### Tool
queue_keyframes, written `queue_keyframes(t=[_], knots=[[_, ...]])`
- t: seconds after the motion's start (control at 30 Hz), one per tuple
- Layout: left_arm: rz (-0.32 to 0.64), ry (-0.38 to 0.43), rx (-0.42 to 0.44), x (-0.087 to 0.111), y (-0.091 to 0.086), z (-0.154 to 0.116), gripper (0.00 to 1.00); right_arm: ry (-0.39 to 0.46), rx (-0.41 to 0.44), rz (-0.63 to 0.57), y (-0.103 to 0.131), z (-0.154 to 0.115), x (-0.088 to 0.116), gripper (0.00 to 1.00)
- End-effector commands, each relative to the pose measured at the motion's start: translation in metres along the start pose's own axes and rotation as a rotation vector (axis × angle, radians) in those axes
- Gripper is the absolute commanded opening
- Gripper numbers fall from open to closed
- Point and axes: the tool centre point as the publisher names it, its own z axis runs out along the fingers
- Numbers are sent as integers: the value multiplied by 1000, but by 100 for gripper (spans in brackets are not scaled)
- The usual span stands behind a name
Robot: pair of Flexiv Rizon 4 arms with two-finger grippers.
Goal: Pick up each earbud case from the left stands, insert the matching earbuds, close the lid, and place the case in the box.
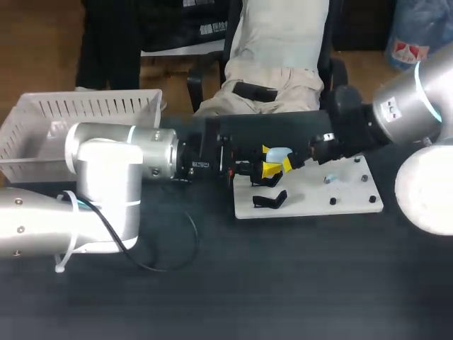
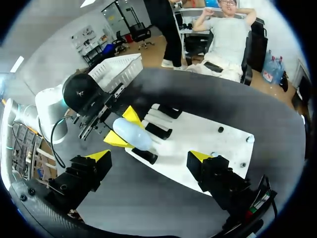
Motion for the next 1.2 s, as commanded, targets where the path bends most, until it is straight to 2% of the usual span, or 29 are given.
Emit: queue_keyframes(t=[0.03,0.77,1.0,1.2], knots=[[4,-4,-6,1,-1,0,0,8,7,1,0,5,-3,100],[4,-4,-6,1,-1,0,0,6,39,23,-13,11,-10,100],[4,-4,-6,1,-1,0,0,-30,59,32,-19,3,-18,100],[4,-4,-6,1,-1,0,0,-104,96,35,-28,-19,-36,100]])
